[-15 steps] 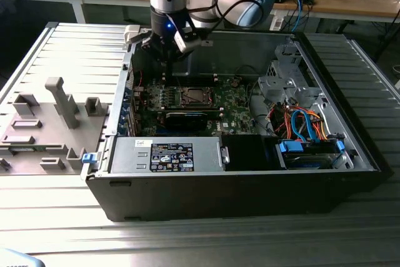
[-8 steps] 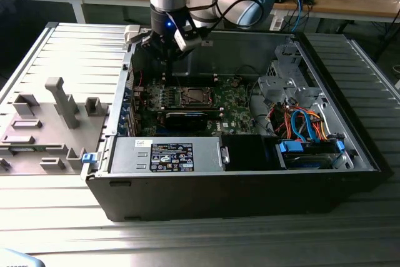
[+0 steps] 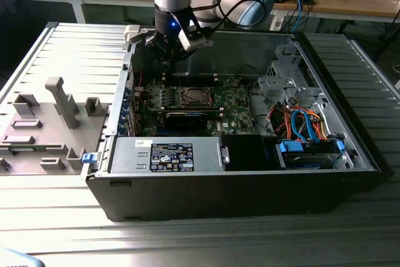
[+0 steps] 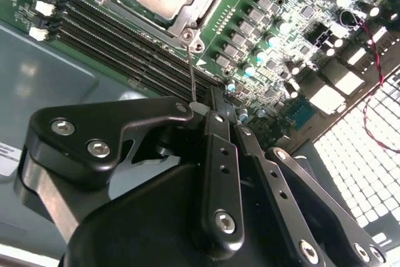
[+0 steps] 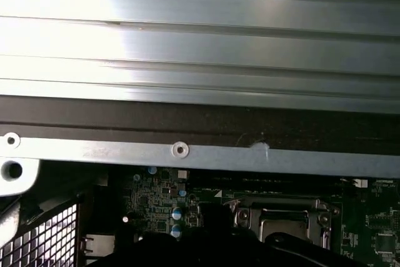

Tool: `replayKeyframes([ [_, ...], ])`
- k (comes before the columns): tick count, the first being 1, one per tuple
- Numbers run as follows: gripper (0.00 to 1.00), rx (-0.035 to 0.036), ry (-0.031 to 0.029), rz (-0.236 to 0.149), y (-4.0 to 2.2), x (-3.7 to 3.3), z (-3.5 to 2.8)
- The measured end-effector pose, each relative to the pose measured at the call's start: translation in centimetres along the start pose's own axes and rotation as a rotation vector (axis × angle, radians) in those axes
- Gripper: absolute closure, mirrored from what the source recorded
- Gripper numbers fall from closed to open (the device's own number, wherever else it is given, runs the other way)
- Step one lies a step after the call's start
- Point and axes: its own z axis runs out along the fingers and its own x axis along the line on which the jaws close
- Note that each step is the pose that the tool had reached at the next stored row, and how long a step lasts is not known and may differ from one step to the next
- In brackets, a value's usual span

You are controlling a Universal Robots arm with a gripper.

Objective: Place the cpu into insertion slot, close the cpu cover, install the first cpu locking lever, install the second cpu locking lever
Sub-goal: 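Install the first cpu locking lever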

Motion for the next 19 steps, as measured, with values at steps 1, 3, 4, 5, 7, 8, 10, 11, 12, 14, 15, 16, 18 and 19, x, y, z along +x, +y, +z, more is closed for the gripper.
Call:
replayKeyframes([
  [1,0.89,0.0000,0.0000,0.000,-0.01,-0.09,0.00],
  [3,0.89,0.0000,0.0001,0.000,-0.01,-0.27,0.00],
  [4,0.89,0.0000,0.0001,0.000,-0.02,-0.38,0.00],
  [5,0.89,0.0000,0.0000,0.000,-0.02,-0.44,0.00],
  [7,0.89,-0.0001,0.0001,0.000,-0.03,-0.59,0.00],
  [8,0.89,0.0000,0.0002,0.000,-0.04,-0.65,-0.01],
  [10,0.89,0.0000,0.0002,0.000,-0.04,-0.78,-0.01],
  [11,0.89,0.0000,0.0004,0.000,-0.05,-0.95,-0.01],
  [12,0.89,0.0000,0.0004,0.000,-0.06,-1.06,-0.01],
  [14,0.89,-0.0001,0.0006,0.000,-0.07,-1.23,-0.01],
  [15,0.89,0.0000,0.0007,0.000,-0.07,-1.31,-0.01],
  [16,0.89,-0.0001,0.0008,0.000,-0.08,-1.44,-0.01],
  [18,0.89,-0.0001,0.0011,0.000,-0.09,-1.64,-0.02],
  [19,0.89,0.0000,0.0012,0.000,-0.09,-1.73,-0.02],
])
